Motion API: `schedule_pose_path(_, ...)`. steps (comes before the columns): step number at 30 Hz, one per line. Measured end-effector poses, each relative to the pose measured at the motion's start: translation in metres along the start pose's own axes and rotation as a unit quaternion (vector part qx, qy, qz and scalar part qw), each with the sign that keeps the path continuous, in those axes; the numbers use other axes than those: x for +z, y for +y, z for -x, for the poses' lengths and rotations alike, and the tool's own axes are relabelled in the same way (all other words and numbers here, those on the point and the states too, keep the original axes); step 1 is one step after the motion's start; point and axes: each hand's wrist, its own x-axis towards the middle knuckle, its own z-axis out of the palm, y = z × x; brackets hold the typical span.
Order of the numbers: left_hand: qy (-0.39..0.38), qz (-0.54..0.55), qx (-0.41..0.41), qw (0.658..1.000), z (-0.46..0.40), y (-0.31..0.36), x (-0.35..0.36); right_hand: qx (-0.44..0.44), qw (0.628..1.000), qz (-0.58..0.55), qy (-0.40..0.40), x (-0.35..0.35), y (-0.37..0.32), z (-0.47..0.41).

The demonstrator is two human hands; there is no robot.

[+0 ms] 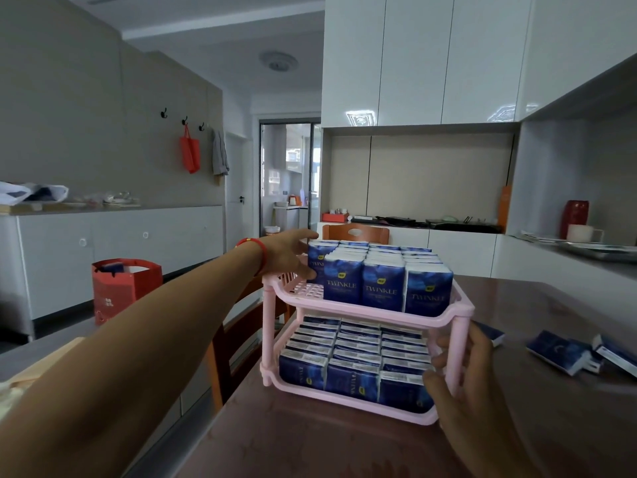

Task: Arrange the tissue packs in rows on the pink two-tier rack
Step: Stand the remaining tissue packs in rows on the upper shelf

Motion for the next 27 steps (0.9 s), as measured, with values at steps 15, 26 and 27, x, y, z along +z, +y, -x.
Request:
schedule_pose_path(15, 0.204, -0.120, 0.100, 0.966, 0.034, 0.027, 0.006, 0.018, 0.997, -0.072, -0.036, -0.014, -0.005, 0.002)
schedule_pose_path(26, 0.350, 0.013, 0.389, 0.852, 0.163, 0.116, 0.167, 0.209, 0.969, 0.043, 0.124, -0.054, 0.041, -0.024)
schedule_pose_path(27, 0.291, 0.020, 0.388, 0.874, 0.163, 0.120, 0.191, 0.221, 0.967, 0.068, 0.110, -0.061, 0.052, -0.026)
